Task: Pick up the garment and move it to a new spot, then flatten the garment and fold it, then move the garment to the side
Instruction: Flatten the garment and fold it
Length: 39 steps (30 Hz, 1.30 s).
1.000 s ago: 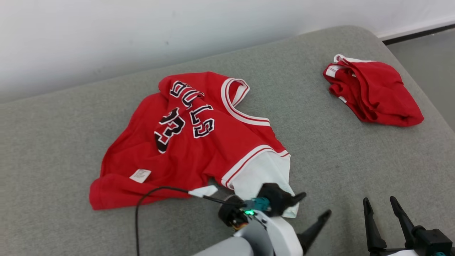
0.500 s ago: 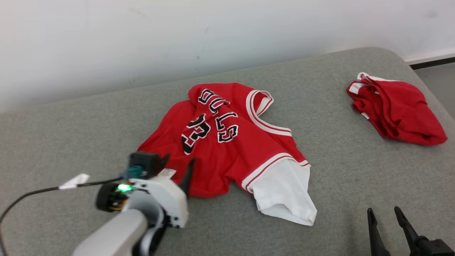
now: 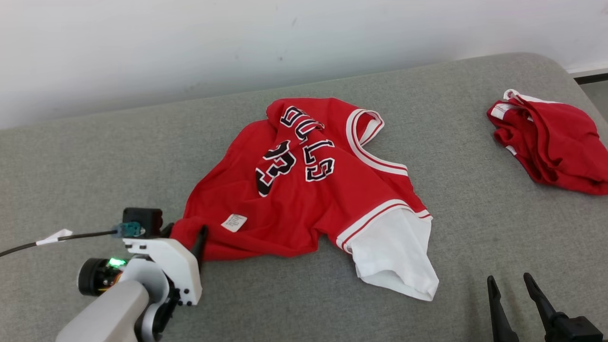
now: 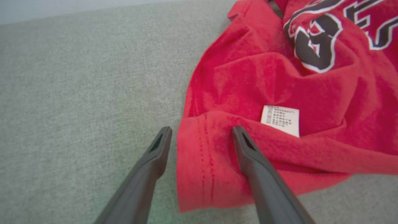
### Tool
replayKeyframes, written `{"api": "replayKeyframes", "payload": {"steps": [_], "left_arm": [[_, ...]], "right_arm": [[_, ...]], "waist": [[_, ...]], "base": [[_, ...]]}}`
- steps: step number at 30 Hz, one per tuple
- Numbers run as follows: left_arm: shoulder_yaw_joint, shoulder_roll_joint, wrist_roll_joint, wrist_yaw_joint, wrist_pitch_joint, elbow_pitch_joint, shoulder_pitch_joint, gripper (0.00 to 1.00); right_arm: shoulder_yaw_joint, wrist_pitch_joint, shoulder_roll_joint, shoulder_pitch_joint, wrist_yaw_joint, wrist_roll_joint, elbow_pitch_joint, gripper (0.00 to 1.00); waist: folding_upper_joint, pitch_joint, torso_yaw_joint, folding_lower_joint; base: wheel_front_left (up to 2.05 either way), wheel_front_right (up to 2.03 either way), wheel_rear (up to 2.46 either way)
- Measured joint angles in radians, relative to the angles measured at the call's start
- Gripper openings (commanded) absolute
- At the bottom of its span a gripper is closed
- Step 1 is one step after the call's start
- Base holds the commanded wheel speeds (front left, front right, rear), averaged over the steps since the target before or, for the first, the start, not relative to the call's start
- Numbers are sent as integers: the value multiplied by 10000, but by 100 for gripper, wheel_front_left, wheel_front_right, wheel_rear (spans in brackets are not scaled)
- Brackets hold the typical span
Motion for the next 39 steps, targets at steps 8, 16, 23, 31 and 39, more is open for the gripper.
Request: {"api": "replayKeyframes", "payload": {"steps": [8,16,23,31,39], "left_arm": [[-77,-161,-42,-245,-215,301,-124,11],[-196,-284,247,-288,-807,-69,-166,0],[-382,-221,376,-232,-1409,-1193,464,0],[-984,-25,497,-410,-1569,-1969,1640,32],[-1434,-360,339,-849,-1990,-1331,2556,80]], "right_arm": [[-23,0,2,3,0,-2,23,100],[-138,0,2,46,0,-36,38,100],[-247,0,2,248,0,-153,59,100],[-349,0,2,437,0,-213,73,100],[-403,0,2,614,0,-228,203,100]], "waist": [[0,44,25,0],[0,-118,259,0],[0,-404,554,0],[0,-659,909,0],[0,-966,1080,0]], "base": [[0,0,0],[0,0,0],[0,0,0],[0,0,0],[0,0,0]]}}
